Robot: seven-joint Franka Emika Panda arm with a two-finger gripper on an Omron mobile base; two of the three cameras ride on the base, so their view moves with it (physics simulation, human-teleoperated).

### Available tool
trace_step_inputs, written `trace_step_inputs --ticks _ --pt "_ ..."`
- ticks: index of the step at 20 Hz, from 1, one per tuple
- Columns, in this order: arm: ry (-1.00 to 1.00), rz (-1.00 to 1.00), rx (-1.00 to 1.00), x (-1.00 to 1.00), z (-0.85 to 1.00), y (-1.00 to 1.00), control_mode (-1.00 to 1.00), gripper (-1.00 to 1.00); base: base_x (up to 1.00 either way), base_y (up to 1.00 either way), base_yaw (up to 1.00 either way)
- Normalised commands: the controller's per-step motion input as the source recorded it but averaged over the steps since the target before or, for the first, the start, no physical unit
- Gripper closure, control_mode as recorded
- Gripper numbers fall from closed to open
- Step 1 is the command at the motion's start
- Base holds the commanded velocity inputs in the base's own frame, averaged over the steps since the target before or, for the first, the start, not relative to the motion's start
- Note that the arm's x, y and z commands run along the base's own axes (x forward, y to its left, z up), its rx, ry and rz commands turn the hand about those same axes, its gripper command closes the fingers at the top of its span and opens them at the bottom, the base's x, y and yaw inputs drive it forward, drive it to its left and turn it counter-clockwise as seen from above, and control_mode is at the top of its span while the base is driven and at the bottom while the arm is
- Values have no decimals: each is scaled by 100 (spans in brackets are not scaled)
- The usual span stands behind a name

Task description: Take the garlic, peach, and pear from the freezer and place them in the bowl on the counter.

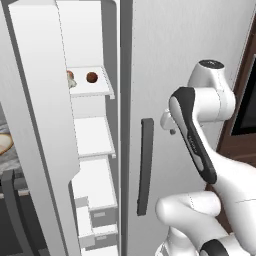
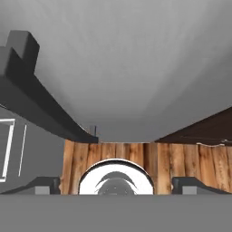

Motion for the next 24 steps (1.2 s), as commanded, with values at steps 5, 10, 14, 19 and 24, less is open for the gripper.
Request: trace_step_inputs --ticks 5,10,14,19,24 --pt "0 -5 0 -68 0 0 -100 -100 0 0 0" --pt "0 -3 0 -34 2 0 -100 -100 0 0 0" --pt "0 0 0 -1 1 0 100 -100 -1 0 0" --pt "0 0 0 0 0 0 100 -100 1 33 0" --pt "0 0 0 0 0 0 100 -100 11 61 0"
